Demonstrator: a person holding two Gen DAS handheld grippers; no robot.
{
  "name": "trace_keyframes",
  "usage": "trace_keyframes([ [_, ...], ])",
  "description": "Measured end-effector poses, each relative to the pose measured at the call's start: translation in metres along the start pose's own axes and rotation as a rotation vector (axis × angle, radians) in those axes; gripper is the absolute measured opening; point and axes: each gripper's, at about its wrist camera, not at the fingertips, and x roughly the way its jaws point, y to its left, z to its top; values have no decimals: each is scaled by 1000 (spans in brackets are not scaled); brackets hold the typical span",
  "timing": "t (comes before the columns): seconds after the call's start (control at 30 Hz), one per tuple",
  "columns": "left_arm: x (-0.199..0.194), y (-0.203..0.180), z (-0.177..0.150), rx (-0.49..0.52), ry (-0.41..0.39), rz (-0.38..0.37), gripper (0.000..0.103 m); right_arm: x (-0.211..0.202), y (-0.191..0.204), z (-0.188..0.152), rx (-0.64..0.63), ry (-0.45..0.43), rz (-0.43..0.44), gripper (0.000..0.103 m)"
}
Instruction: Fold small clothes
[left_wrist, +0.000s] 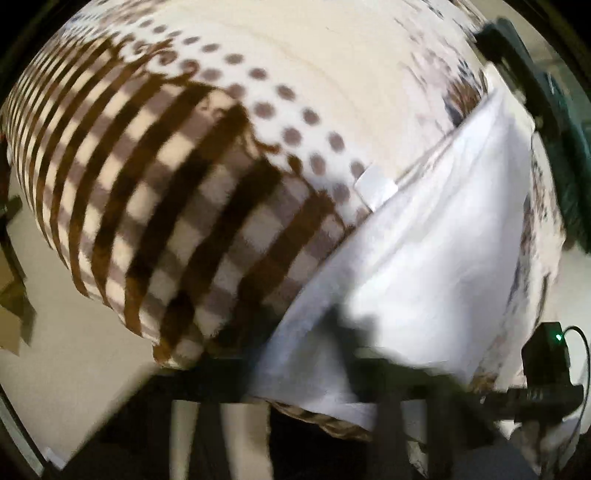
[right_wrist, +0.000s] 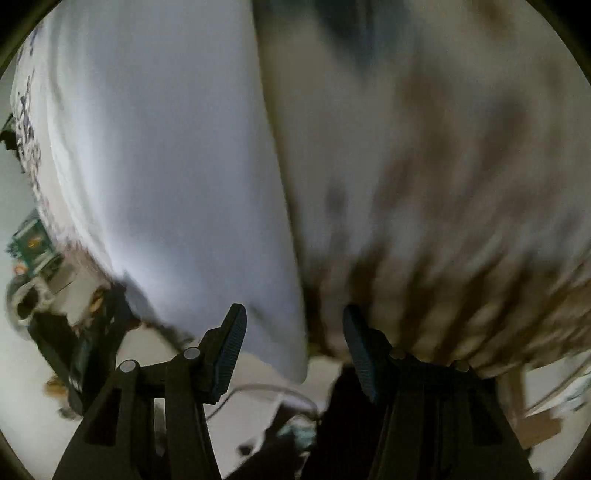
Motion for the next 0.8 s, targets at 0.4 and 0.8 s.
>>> trace_keyframes([
  [0.4,-76,-19,-10,-19,-65,-17,16,-28,24,-22,-205,-106,-67,18],
  [0.8,-95,-178,157,169,-190,-254,68,-226,-7,66,-57,-457,159,54],
])
